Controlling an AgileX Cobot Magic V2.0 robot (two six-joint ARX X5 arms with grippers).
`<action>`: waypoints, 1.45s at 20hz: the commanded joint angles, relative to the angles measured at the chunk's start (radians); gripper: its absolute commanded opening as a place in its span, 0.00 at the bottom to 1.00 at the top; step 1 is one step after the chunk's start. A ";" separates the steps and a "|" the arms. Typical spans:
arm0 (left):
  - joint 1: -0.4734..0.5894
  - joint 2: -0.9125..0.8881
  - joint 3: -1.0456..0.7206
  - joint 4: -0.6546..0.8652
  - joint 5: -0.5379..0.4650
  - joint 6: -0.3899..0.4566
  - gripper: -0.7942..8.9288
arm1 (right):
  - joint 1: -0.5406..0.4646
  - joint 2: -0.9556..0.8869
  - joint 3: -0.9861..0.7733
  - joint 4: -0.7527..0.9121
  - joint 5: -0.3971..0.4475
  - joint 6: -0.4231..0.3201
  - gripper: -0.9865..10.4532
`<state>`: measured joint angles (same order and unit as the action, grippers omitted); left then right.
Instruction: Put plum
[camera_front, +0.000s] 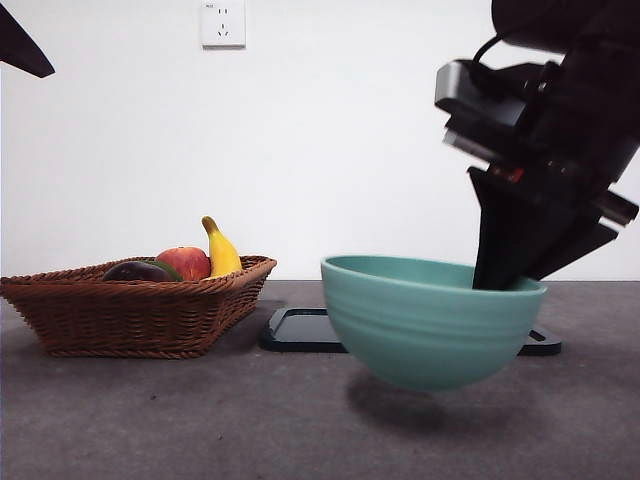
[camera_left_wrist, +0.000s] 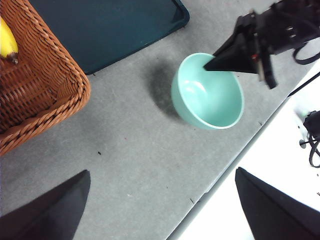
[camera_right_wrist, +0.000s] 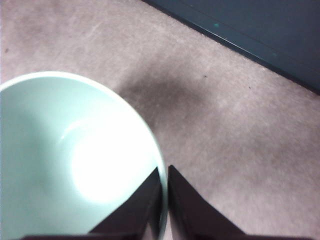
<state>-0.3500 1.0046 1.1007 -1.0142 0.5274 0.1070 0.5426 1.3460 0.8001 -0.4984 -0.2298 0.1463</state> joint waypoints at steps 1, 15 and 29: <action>-0.005 0.003 0.021 0.005 0.005 0.012 0.56 | 0.008 0.037 0.005 0.026 0.003 0.011 0.09; -0.005 0.003 0.021 0.005 0.005 0.012 0.56 | 0.039 0.085 0.004 0.026 0.029 0.007 0.10; -0.005 0.003 0.021 0.005 0.005 0.012 0.56 | 0.037 -0.045 0.101 -0.055 0.082 0.024 0.24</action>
<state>-0.3500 1.0046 1.1007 -1.0142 0.5274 0.1070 0.5747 1.2976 0.8845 -0.5503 -0.1532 0.1623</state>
